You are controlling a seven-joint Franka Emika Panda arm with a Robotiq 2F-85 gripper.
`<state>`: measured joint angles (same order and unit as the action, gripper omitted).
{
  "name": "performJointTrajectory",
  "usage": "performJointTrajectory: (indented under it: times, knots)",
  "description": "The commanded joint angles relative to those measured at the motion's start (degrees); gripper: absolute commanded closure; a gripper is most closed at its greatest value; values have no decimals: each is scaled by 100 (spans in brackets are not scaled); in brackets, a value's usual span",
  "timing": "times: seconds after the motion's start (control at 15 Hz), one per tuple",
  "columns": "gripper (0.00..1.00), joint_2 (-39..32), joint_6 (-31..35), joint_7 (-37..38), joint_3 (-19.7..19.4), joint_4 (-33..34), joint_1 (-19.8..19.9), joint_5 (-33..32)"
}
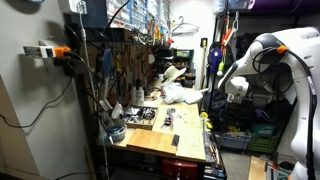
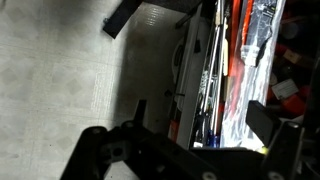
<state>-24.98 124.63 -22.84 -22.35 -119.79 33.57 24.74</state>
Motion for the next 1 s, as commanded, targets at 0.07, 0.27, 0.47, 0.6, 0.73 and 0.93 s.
performJointTrajectory:
  times: [0.07, 0.27, 0.47, 0.6, 0.73, 0.93]
  knots:
    - [0, -1154, -155, -69, 563, 962, 591, 74]
    - [0, -1727, -37, -48, 849, 1478, 889, 56]
    - [0, -1606, 0, 107, 950, 1346, 920, -155]
    - [0, -1852, -6, 118, 1016, 1597, 1015, -167]
    - [0, -1931, -16, 123, 1031, 1691, 1036, -172]
    - [0, -2076, -64, 194, 1088, 1805, 1036, -204]
